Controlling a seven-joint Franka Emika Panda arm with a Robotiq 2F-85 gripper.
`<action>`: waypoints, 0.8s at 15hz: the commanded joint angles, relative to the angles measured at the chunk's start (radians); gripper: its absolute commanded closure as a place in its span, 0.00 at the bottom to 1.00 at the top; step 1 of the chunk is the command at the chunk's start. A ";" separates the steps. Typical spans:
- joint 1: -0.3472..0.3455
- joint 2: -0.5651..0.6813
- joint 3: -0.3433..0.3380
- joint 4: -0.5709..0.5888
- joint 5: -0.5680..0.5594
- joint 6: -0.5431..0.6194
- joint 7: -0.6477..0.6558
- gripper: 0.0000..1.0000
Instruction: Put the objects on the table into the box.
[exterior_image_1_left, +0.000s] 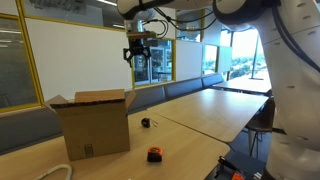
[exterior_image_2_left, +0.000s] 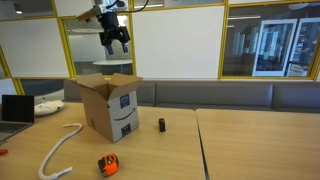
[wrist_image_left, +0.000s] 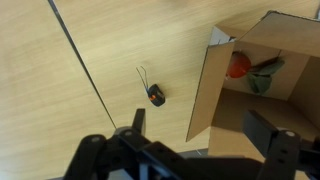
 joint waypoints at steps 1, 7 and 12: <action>0.006 -0.181 0.003 -0.246 0.013 0.072 0.105 0.00; -0.009 -0.302 0.058 -0.561 0.087 0.216 0.263 0.00; -0.018 -0.335 0.084 -0.857 0.129 0.427 0.350 0.00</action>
